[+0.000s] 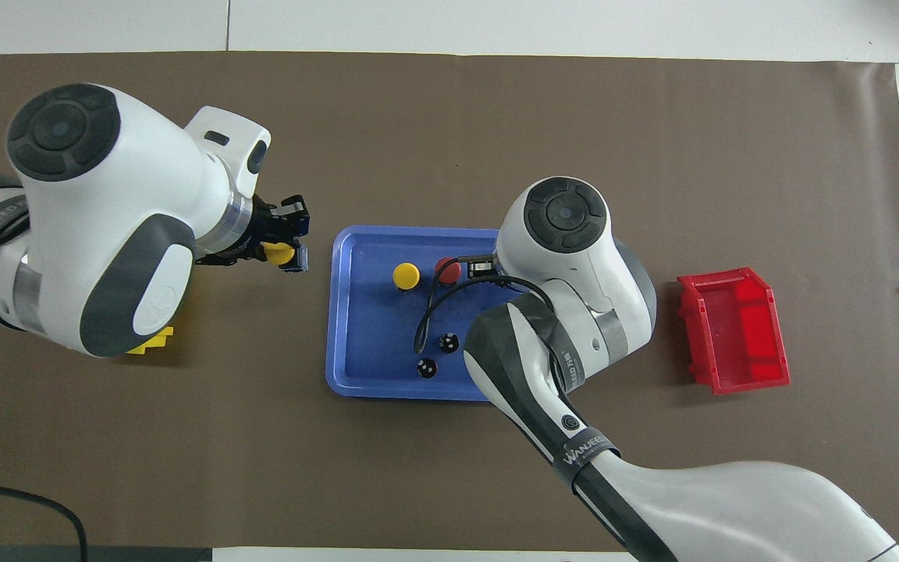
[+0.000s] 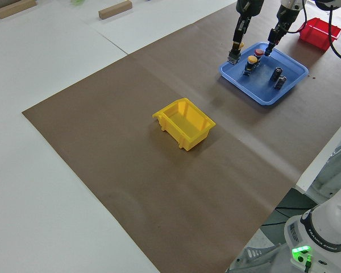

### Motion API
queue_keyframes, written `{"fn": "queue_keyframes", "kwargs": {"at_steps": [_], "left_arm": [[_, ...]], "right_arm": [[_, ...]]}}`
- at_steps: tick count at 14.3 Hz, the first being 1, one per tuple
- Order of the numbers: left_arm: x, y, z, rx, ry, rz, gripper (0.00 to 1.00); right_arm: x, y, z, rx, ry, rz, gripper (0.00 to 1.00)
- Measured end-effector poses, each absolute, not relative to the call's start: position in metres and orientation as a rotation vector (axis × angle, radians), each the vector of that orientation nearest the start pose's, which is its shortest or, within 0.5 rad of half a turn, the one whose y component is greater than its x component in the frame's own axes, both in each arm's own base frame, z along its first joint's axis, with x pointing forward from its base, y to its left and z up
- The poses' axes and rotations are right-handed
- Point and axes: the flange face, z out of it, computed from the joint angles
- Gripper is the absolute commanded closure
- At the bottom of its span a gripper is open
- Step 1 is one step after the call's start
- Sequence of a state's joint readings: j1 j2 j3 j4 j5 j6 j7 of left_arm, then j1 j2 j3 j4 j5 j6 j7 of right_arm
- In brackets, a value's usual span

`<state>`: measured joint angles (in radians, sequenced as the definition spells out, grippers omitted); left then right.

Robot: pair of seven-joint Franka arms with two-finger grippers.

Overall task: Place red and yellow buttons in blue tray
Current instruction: 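Carry both buttons over the blue tray with both grippers, then release both buttons in the tray and withdraw the right gripper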

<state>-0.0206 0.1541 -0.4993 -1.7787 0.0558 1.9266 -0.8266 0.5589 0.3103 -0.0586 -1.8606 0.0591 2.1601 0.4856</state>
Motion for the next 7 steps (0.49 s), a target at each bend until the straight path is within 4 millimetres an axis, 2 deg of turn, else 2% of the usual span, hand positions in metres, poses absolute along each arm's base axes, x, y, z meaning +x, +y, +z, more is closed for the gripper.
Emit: {"fn": "queue_keyframes", "kwargs": {"at_steps": [1, 2, 3, 7], "left_arm": [[0.527, -0.301, 0.468, -3.127, -0.465, -0.004, 0.99], [0.524, -0.312, 0.458, -3.122, -0.467, -0.011, 0.99], [0.525, -0.317, 0.448, -3.112, -0.471, -0.018, 0.99], [0.535, -0.322, 0.408, -3.12, -0.491, -0.009, 0.99]], "right_arm": [[0.545, 0.304, 0.351, -3.119, 0.023, 0.038, 0.51], [0.545, 0.304, 0.35, -3.119, 0.024, 0.037, 0.45], [0.546, 0.305, 0.35, -3.117, 0.024, 0.03, 0.29], [0.552, 0.303, 0.36, -3.105, 0.034, -0.009, 0.01]]}}
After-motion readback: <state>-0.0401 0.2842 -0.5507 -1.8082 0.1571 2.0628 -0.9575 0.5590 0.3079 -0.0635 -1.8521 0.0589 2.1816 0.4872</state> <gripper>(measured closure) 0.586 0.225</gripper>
